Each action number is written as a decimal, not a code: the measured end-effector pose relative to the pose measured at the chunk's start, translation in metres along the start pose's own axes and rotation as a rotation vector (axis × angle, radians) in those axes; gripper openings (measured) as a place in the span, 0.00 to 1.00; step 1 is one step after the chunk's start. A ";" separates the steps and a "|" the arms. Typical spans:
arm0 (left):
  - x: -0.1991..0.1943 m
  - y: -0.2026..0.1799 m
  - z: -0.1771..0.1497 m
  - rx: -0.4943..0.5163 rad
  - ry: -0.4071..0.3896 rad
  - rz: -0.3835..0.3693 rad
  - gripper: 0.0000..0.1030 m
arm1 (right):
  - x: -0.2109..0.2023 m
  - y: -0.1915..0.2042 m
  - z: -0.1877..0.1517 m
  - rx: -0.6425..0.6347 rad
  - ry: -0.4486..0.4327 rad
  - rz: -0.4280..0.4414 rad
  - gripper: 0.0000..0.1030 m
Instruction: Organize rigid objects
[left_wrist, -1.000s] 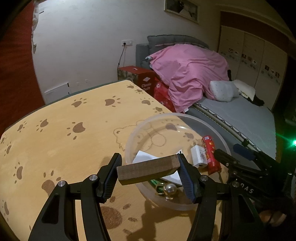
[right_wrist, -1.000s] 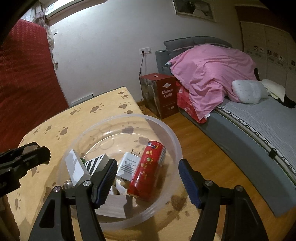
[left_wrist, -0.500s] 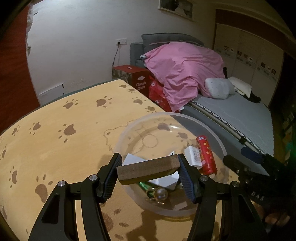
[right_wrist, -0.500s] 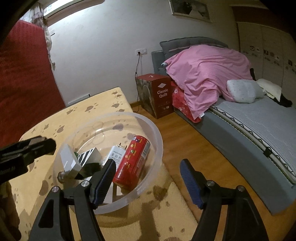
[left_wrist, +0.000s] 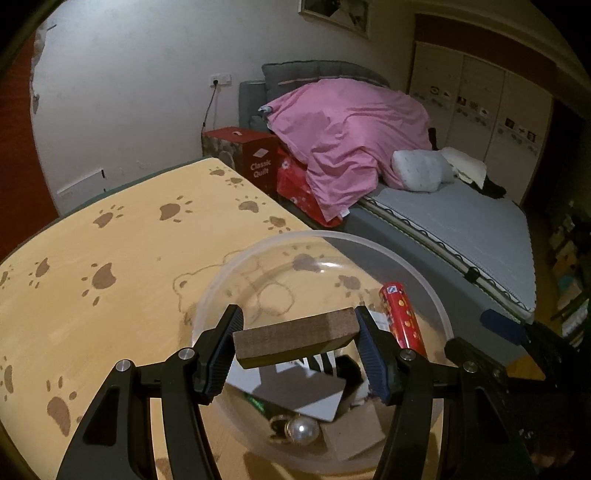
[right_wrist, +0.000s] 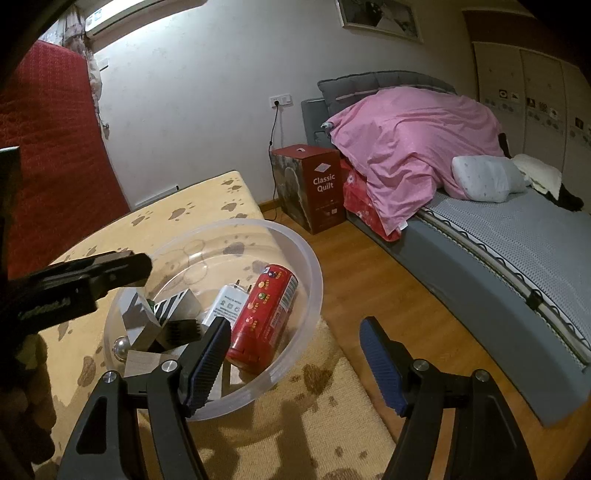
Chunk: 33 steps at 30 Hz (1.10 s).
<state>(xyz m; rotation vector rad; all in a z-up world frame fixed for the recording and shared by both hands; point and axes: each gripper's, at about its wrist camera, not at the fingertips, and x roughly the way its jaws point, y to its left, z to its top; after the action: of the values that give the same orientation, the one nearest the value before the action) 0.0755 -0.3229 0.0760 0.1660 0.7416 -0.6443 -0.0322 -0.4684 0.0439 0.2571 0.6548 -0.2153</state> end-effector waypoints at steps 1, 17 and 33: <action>0.003 0.000 0.001 -0.001 0.002 -0.004 0.60 | 0.000 0.000 0.000 0.000 0.001 0.000 0.74; 0.025 -0.003 0.008 0.009 0.029 -0.018 0.63 | 0.003 -0.001 -0.004 0.009 0.020 0.004 0.74; -0.018 0.015 -0.011 0.046 0.017 0.008 0.65 | 0.002 0.003 -0.005 0.003 0.024 0.017 0.76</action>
<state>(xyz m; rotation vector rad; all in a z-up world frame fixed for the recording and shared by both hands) 0.0678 -0.2985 0.0793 0.2169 0.7430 -0.6537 -0.0326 -0.4639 0.0393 0.2679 0.6762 -0.1971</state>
